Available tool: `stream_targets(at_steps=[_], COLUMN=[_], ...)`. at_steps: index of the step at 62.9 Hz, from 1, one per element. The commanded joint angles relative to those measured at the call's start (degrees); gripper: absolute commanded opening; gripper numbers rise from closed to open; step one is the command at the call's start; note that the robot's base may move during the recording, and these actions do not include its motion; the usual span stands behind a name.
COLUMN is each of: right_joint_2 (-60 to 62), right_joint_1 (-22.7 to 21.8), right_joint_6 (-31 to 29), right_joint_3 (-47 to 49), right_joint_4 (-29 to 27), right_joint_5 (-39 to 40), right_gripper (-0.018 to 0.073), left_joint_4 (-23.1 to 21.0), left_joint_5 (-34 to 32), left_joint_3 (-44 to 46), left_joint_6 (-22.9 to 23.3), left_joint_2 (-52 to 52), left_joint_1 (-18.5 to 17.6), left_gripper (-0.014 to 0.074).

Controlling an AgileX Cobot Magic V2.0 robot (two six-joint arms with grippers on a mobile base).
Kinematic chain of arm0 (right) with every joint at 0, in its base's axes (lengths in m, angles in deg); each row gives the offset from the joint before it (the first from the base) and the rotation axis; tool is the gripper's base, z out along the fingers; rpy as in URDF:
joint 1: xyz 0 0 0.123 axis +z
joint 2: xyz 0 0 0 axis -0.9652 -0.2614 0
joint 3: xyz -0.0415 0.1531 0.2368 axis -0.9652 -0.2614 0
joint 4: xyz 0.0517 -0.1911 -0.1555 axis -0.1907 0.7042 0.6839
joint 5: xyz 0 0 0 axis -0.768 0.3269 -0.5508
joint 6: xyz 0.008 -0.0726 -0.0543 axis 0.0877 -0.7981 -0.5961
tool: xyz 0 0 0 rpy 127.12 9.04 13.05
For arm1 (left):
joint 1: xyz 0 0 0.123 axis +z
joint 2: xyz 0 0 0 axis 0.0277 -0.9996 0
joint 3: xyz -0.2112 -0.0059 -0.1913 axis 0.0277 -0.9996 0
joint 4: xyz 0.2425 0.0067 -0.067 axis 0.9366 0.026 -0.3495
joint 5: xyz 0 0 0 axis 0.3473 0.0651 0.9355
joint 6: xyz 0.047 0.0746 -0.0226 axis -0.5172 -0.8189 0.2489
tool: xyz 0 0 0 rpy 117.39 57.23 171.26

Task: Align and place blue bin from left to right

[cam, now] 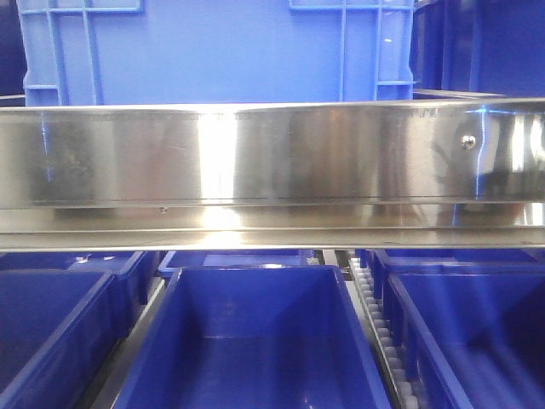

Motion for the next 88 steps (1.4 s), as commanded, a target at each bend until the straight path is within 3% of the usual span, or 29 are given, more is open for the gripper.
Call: stream_targets(at_steps=[1,37,61,68,72,80,88], right_joint_2=[0.16,0.16,0.16,0.16,0.16,0.16,-0.64], right_joint_1=[0.08,0.07,0.07,0.07,0.07,0.07,0.07], right_joint_6=[-0.58,-0.58,-0.58,-0.41,-0.41,-0.41,-0.41], right_joint_3=[0.05,0.05,0.05,0.05,2.58,12.30,22.35], right_joint_4=[0.36,0.36,0.36,-3.90,-4.98,-4.26,-3.99], right_joint_5=[1.08,1.40,9.55,11.75,9.94,0.95,-5.52], right_gripper=[-0.0153,-0.0153,-0.0153,-0.0153,-0.0153,-0.0153,-0.0141], left_joint_4=[-0.32,-0.32,-0.74,-0.74,-0.63,2.51,2.61], left_joint_5=[-1.08,-2.72,-5.86,-8.27,-6.82,5.39,15.80], left_joint_3=[0.16,0.16,0.16,0.32,3.42,13.93,24.52], left_joint_6=[-0.20,-0.20,-0.20,-0.20,-0.20,-0.20,-0.20], left_joint_2=[0.18,0.18,0.18,0.18,0.18,0.18,-2.87], left_joint_1=[0.21,0.21,0.21,0.21,0.21,0.09,0.09], left_gripper=[-0.0111,-0.0111,-0.0111,-0.0111,-0.0111,-0.0094,0.0045])
